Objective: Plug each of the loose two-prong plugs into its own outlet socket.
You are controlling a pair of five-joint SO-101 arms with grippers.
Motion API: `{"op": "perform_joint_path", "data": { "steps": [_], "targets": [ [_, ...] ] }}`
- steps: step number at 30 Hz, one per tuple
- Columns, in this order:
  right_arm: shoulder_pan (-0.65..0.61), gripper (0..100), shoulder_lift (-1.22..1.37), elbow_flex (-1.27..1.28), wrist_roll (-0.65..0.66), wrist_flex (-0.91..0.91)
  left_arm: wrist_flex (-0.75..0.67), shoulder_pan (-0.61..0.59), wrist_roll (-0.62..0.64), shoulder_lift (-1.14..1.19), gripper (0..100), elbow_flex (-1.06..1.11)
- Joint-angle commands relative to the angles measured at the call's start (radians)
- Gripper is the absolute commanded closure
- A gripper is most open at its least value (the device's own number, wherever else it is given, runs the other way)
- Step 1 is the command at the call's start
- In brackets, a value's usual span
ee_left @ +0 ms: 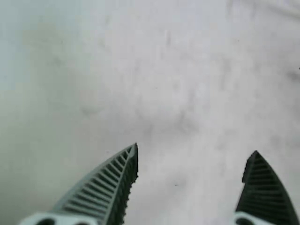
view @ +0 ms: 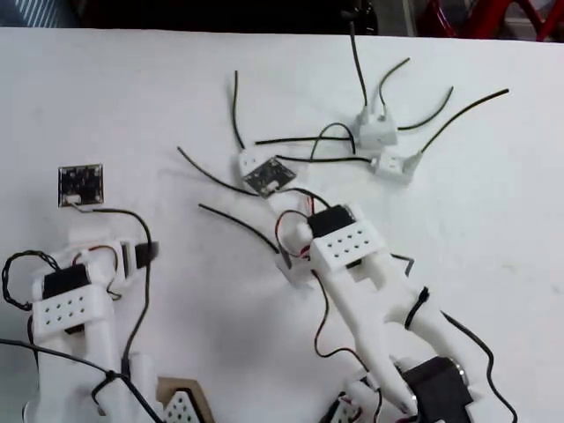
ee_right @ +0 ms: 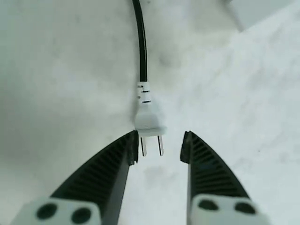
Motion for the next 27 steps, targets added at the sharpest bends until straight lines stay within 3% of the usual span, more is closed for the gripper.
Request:
{"op": "perform_joint_path", "data": {
  "steps": [1,4,10,27],
  "targets": [
    [-0.042,90.6,-0.010,-0.002,0.061,-0.002,-0.021,-0.004,0.002,-0.033,66,-0.006],
    [-0.087,91.6,-0.005,0.029,0.132,-0.002,-0.021,-0.004,0.002,-0.033,66,-0.006],
    [-0.108,87.0,-0.004,0.084,0.138,-0.018,-0.021,-0.004,0.002,-0.033,66,-0.006],
    [-0.096,87.2,0.038,0.143,0.141,-0.166,-0.021,-0.004,0.002,-0.033,66,-0.006]
  ]
}}
